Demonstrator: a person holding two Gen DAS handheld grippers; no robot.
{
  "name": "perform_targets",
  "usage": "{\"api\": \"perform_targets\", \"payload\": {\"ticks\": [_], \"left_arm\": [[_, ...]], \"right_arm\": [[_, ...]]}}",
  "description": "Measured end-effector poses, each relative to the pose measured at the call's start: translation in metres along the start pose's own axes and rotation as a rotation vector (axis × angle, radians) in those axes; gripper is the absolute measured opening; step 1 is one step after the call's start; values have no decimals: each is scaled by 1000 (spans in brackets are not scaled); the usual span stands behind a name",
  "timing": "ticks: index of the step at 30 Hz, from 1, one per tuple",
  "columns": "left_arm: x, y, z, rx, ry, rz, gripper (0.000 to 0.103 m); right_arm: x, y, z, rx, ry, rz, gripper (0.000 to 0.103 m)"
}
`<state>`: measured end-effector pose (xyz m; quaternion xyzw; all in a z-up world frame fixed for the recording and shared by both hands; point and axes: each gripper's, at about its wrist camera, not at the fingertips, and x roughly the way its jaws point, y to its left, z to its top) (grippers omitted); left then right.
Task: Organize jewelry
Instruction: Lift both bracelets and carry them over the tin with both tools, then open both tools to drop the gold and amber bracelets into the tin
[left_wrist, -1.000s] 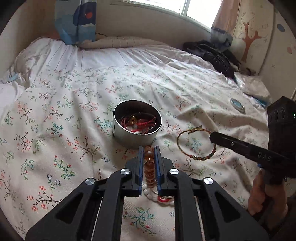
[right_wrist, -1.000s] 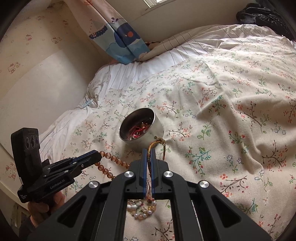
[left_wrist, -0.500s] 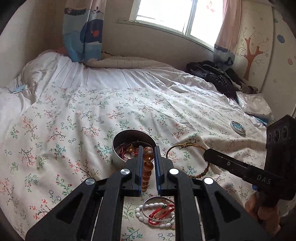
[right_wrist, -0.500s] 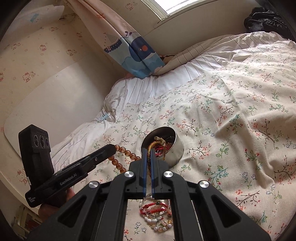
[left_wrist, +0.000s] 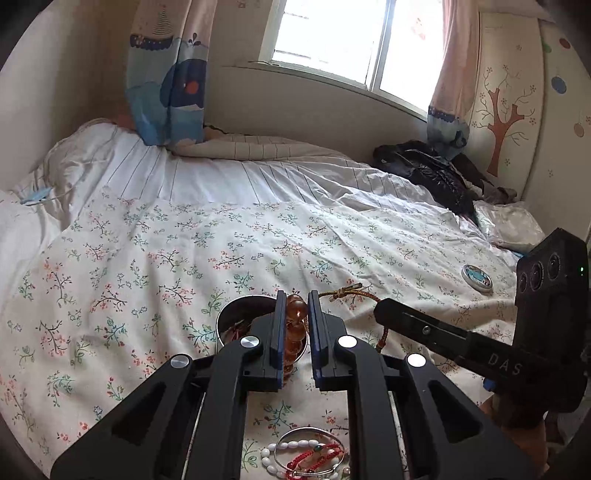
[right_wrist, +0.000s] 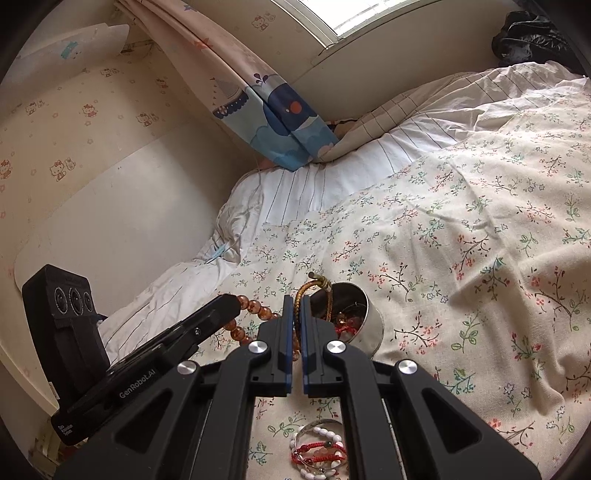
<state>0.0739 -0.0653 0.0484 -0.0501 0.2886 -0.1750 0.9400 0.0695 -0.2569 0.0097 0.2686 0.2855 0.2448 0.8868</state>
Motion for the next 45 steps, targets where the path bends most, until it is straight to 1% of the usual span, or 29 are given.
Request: {"api": "perform_targets", "payload": {"ticks": [7, 12, 14, 16, 18, 20, 23, 26, 28, 29, 30, 31, 32, 37, 40, 42, 45], "left_arm": [[18, 11, 8, -83, 4, -47, 10], [37, 19, 10, -135, 33, -66, 10], [48, 23, 8, -150, 62, -37, 10], [68, 33, 5, -186, 135, -1, 11], [80, 47, -1, -230, 185, 84, 11], [79, 63, -2, -288, 182, 116, 11], [69, 80, -1, -334, 146, 162, 13], [67, 89, -1, -363, 142, 179, 17], [66, 88, -1, -352, 144, 195, 20], [66, 86, -1, -341, 143, 201, 25], [66, 84, 0, -330, 143, 205, 32], [66, 82, 1, -320, 142, 212, 35], [66, 80, 1, -310, 139, 220, 41], [66, 70, 3, -251, 143, 247, 44], [65, 64, 1, -215, 152, 259, 50], [63, 60, -2, -192, 167, 258, 54], [61, 53, -14, -147, 214, 249, 56]], "right_arm": [[16, -2, 9, 9, -8, 0, 4], [27, -5, 14, 5, 4, -8, 4], [33, -6, 14, 4, 14, -17, 4], [43, -7, 14, 2, 34, -24, 4], [60, -9, 13, 3, 80, -25, 4], [81, -12, 10, 16, 148, -4, 4], [103, -12, 3, -3, 222, -40, 4], [102, -9, 1, -40, 219, -86, 4], [95, -7, 3, -73, 189, -141, 6], [94, -7, 4, -83, 183, -157, 17], [92, -7, 4, -94, 177, -181, 35], [92, -7, 3, -110, 176, -208, 41], [92, -6, 2, -131, 178, -234, 42], [85, -12, 6, -123, 161, -255, 42], [81, -20, 6, -96, 182, -275, 45], [74, -25, 4, -80, 198, -294, 47], [62, -34, -3, -56, 229, -325, 49]]}}
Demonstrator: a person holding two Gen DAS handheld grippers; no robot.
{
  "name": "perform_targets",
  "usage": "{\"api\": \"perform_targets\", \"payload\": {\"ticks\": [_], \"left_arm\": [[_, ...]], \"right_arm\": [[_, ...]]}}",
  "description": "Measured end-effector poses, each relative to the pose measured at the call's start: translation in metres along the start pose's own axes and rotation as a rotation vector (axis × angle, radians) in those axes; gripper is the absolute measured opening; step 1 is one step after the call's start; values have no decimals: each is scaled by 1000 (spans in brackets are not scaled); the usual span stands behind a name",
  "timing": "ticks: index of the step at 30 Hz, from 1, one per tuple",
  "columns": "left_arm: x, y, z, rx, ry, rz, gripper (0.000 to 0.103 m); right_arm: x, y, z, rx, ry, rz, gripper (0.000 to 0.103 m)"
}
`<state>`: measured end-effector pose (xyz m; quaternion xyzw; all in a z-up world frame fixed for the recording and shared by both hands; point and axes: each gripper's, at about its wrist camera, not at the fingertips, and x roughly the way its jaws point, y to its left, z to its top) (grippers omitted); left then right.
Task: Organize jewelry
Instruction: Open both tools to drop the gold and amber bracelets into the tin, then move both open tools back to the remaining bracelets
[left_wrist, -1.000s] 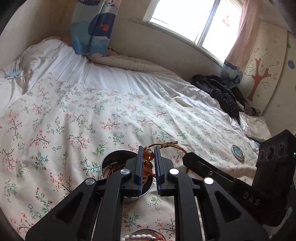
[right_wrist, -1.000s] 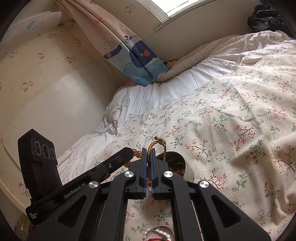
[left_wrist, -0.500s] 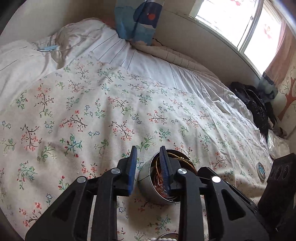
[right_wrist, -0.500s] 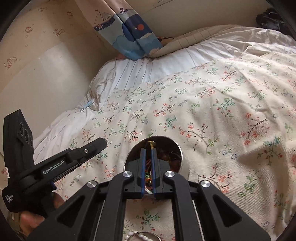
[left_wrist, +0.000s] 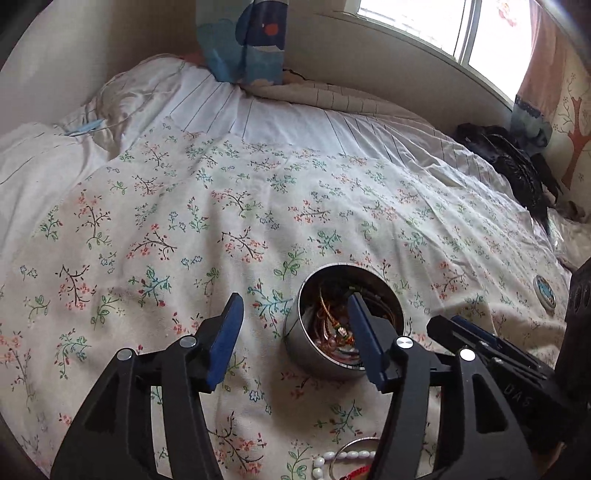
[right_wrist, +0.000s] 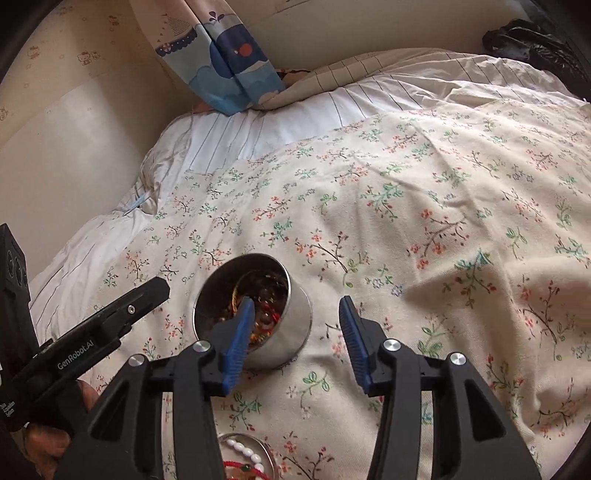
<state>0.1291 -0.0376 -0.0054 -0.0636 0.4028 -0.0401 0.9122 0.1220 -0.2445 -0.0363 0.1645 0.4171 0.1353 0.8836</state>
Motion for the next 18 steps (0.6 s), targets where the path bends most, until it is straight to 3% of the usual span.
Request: {"api": "perform_targets", "payload": {"ticks": [12, 18], "left_arm": [[7, -38, -64, 348, 215, -12, 56], [18, -45, -79, 446, 253, 36, 52]], "right_arm": [[-32, -26, -36, 59, 32, -30, 58], [-37, -31, -48, 75, 47, -31, 62]]}}
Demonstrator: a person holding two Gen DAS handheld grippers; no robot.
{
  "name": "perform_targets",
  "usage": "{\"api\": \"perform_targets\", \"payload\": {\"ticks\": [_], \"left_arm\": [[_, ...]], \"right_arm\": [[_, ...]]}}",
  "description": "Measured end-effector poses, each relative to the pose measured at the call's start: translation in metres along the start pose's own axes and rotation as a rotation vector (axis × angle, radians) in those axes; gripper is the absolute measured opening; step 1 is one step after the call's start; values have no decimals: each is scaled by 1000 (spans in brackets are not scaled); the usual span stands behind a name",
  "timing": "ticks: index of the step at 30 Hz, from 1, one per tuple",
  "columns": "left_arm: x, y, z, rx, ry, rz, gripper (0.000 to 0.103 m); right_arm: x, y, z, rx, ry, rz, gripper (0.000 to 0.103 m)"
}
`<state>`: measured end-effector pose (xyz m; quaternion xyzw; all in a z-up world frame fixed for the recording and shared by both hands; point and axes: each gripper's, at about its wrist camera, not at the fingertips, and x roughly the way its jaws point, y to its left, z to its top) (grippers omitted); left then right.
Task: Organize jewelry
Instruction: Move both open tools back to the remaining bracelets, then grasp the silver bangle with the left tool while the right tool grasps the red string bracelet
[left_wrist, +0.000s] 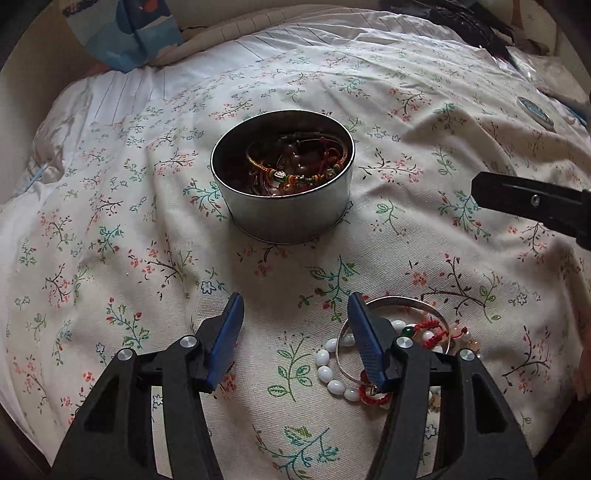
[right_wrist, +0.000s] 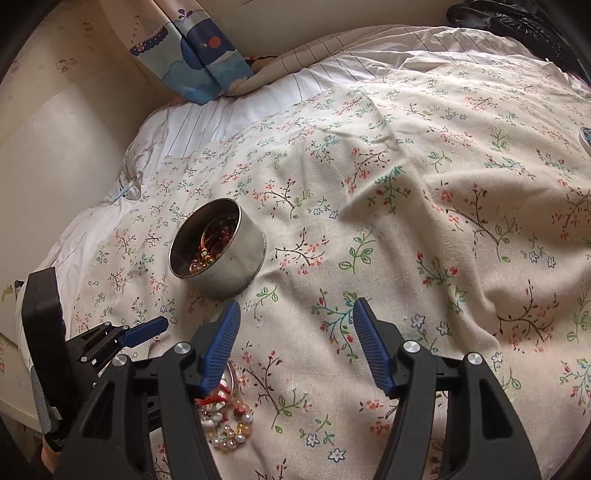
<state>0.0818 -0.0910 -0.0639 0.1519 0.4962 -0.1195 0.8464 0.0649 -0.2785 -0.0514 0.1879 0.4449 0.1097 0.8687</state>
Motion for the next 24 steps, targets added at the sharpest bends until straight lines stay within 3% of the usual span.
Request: {"api": "perform_targets", "payload": {"ticks": [6, 9, 12, 16, 20, 24], "left_arm": [[2, -13, -3, 65, 25, -31, 41], [7, -1, 0, -4, 39, -2, 21], [11, 27, 4, -137, 54, 29, 12], [13, 51, 3, -262, 62, -9, 11], [15, 58, 3, -307, 59, -35, 11], [21, 66, 7, -351, 63, -72, 11]], "right_arm": [[1, 1, -3, -1, 4, -3, 63], [3, 3, -3, -10, 12, -8, 64], [5, 4, -3, -17, 23, -4, 64], [10, 18, -7, -88, 55, 47, 63], [23, 56, -18, -257, 104, 99, 62], [41, 87, -25, -388, 136, 87, 61]]}}
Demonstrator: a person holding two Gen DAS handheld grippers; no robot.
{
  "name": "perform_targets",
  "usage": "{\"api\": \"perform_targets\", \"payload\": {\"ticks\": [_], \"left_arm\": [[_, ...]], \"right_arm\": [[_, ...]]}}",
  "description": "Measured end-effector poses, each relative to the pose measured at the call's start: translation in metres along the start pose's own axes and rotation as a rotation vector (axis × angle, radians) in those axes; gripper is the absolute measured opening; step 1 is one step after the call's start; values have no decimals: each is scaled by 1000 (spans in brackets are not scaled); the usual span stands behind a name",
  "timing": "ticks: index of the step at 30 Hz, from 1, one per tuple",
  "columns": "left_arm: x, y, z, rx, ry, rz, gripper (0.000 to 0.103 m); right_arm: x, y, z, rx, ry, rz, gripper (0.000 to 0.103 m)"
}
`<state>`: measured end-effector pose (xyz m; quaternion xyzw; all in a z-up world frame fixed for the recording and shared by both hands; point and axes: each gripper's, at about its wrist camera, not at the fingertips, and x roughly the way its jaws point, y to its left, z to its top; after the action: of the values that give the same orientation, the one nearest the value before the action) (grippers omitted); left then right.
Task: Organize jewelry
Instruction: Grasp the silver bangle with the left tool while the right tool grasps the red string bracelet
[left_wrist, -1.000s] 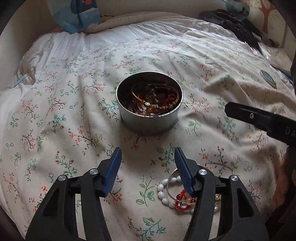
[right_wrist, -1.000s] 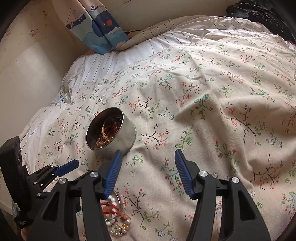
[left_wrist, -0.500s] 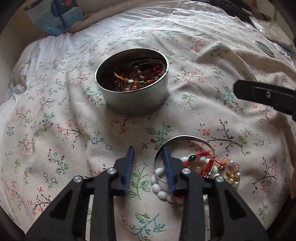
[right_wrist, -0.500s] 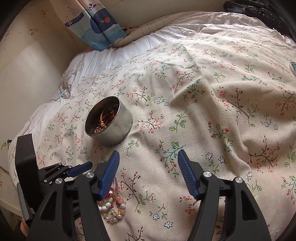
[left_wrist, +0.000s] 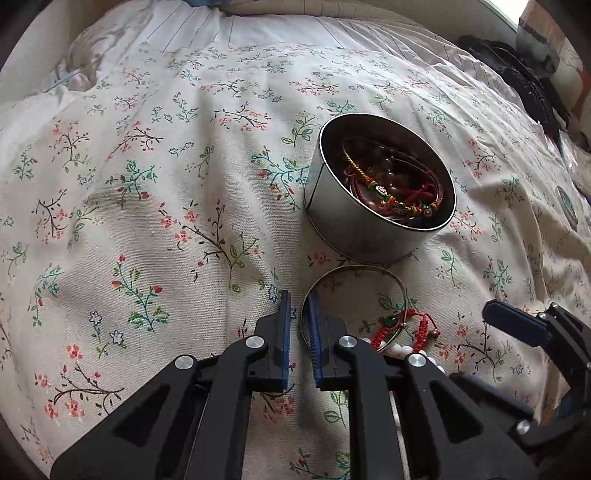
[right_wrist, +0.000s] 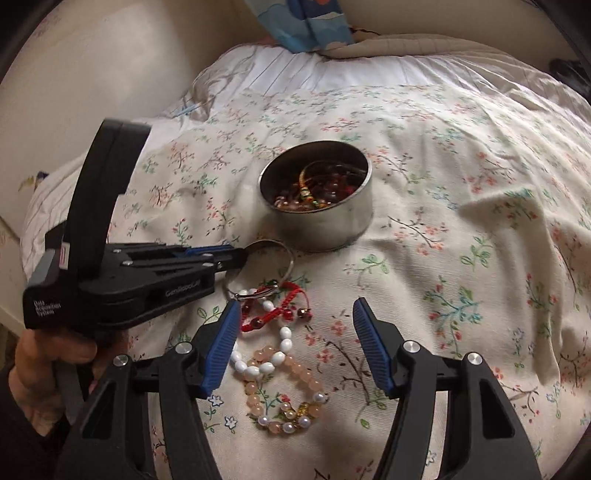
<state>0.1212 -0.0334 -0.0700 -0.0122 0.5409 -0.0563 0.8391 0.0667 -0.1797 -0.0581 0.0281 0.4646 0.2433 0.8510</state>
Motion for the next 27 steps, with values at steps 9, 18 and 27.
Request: {"api": "perform_targets", "payload": {"ticks": [9, 18, 27], "left_arm": [[5, 0, 4, -8, 11, -10, 11], [5, 1, 6, -14, 13, -18, 11], [12, 8, 6, -53, 30, -41, 11]], "right_arm": [[24, -4, 7, 26, 77, 74, 8], [0, -40, 4, 189, -2, 92, 10], [43, 0, 16, 25, 105, 85, 9]]}}
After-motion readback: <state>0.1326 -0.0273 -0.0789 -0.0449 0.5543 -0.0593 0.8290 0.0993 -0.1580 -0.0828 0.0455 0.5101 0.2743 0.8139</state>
